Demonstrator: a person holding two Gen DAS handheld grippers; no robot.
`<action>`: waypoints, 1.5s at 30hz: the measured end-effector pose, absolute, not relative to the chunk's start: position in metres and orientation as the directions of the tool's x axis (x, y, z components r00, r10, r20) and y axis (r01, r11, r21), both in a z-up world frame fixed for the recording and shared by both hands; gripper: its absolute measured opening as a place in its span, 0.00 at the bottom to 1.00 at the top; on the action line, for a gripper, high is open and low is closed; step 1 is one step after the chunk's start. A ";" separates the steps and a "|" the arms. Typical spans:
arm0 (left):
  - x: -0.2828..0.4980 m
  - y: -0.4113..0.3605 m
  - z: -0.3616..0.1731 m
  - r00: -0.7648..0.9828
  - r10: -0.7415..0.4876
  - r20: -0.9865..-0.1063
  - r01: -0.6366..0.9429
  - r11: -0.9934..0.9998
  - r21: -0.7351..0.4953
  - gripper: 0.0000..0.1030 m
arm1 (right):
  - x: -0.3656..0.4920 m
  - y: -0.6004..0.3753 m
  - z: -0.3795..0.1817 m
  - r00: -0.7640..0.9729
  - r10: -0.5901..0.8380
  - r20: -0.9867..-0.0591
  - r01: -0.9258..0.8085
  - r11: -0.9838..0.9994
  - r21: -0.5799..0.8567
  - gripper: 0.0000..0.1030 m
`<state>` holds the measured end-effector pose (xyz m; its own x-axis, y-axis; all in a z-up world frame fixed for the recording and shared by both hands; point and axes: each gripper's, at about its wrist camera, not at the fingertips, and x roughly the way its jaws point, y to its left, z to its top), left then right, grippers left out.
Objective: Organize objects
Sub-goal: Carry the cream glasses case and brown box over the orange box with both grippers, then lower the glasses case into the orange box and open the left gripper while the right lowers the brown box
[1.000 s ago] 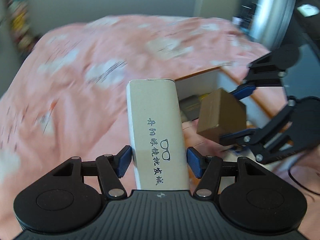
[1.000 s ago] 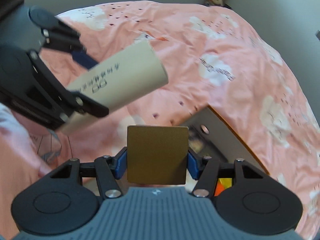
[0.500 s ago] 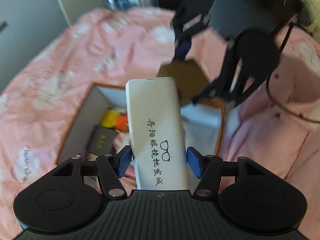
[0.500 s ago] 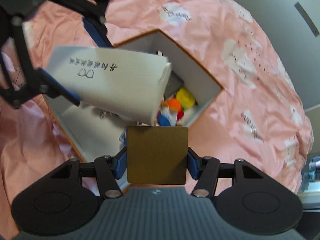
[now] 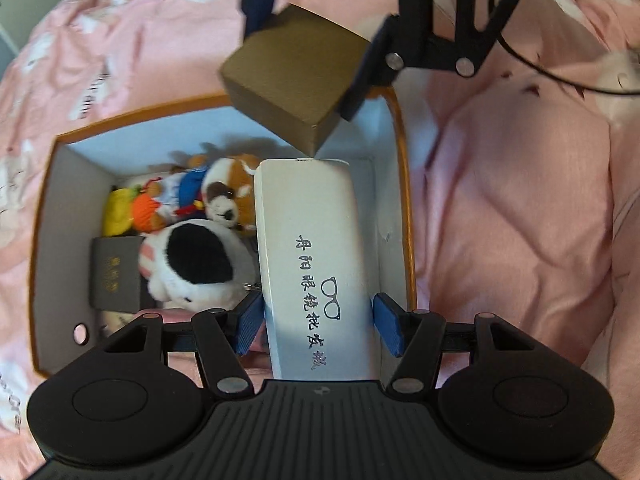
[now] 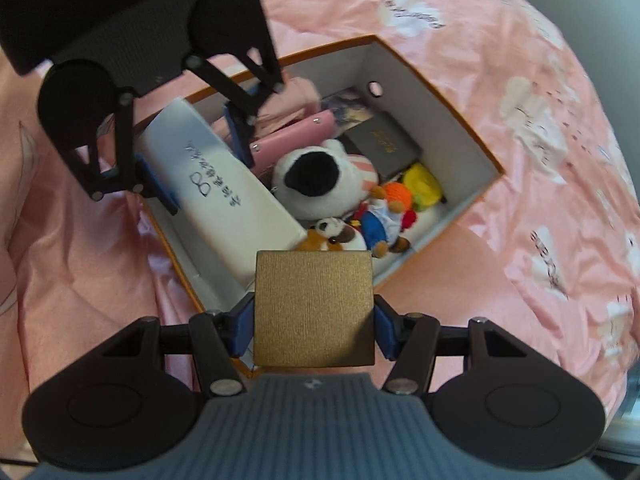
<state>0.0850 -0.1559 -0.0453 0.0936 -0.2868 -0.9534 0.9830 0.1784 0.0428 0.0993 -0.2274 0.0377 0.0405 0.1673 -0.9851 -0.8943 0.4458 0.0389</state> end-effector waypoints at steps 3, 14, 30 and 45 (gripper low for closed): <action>0.087 -0.161 -0.054 0.045 -0.273 -0.961 0.992 0.123 0.012 0.67 | 0.102 -0.219 0.034 -0.013 0.166 -0.986 -0.916 0.394 0.078 0.59; 0.111 -0.157 -0.085 -0.067 -0.276 -0.959 0.978 0.170 -0.117 0.67 | 0.106 -0.192 -0.003 -0.204 0.086 -0.975 -0.951 0.219 0.218 0.61; 0.115 -0.126 -0.059 -0.045 -0.338 -0.940 0.961 0.244 -0.134 0.60 | 0.118 -0.171 -0.055 -0.389 -0.065 -0.919 -0.898 0.249 0.362 0.61; 0.104 -0.104 -0.075 0.012 -0.353 -0.936 0.935 0.335 -0.115 0.40 | 0.100 -0.143 -0.063 -0.355 -0.269 -0.896 -0.932 0.027 0.361 0.61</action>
<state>0.1037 -0.1037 -0.0747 0.0116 -0.3528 -0.9356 0.9352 0.3350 -0.1148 0.0999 -0.1434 -0.0626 -0.3548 -0.2685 -0.8955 -0.9321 0.0267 0.3613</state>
